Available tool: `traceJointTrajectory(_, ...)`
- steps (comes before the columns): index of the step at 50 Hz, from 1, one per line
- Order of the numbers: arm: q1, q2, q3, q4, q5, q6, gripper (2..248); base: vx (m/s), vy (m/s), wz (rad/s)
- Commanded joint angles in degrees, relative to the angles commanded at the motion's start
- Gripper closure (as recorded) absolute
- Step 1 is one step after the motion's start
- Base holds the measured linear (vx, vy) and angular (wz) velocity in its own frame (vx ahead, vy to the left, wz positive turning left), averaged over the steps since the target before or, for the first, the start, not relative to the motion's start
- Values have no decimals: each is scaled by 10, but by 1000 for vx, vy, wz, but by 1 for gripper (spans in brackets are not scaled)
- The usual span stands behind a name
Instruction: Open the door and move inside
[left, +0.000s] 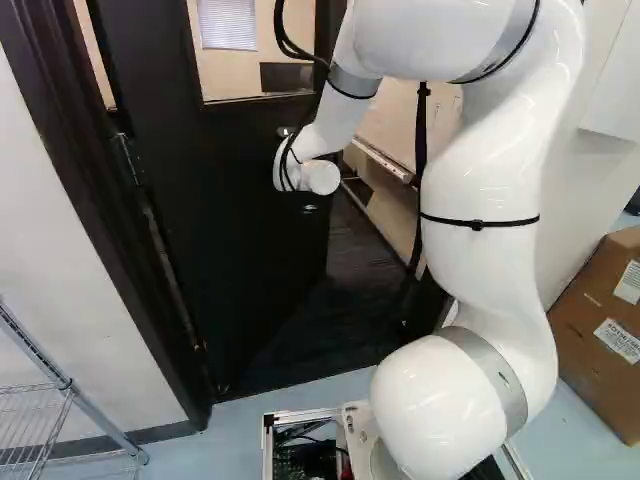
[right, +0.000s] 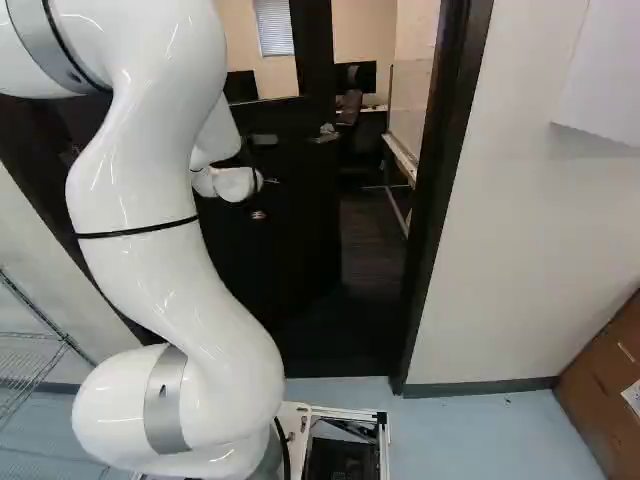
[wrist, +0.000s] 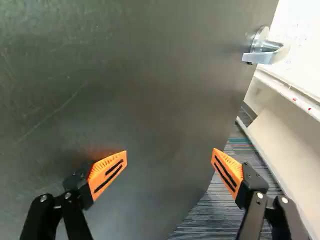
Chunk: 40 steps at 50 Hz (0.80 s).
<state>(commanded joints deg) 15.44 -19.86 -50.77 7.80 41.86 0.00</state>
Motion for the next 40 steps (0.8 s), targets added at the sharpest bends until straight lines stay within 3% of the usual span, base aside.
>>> traceJointTrajectory(40,44,-35,-43,0,0,0,3,0,0,0)
